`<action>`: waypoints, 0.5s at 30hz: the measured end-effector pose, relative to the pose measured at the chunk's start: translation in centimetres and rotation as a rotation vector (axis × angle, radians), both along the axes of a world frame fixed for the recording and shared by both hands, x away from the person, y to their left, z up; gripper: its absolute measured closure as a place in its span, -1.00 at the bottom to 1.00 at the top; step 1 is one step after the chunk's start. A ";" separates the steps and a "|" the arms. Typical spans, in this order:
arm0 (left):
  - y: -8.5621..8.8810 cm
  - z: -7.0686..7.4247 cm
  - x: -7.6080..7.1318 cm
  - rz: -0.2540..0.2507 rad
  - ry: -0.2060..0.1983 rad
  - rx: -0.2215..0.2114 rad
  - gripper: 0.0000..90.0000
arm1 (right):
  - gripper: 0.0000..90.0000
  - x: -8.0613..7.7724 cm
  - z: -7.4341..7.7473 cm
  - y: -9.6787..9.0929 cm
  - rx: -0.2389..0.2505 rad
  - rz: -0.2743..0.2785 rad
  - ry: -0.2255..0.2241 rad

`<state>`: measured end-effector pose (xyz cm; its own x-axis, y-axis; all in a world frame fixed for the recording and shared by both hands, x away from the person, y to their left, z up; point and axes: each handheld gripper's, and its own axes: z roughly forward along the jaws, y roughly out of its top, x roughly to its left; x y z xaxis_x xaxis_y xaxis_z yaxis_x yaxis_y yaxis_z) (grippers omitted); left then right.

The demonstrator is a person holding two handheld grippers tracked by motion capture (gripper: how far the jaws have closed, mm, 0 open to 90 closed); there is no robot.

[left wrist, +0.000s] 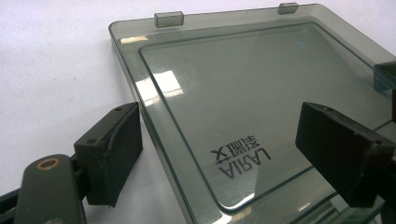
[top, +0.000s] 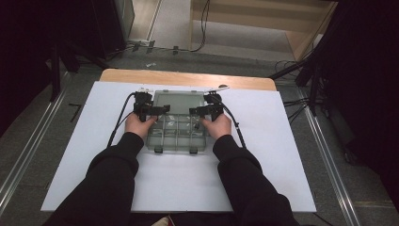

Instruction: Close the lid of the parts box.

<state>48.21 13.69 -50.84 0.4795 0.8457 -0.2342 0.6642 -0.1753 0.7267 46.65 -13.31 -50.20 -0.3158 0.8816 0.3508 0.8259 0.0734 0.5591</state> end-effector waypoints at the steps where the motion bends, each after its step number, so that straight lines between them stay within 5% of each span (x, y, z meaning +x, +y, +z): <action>1: 0.0 0.0 0.0 0.000 0.000 -0.001 -0.66 | -0.46 0.0 0.0 0.0 0.000 0.000 -0.002; 15: 0.3 0.2 0.1 0.000 0.030 -0.035 -0.61 | -0.45 -0.5 0.1 0.3 -0.037 0.002 -0.056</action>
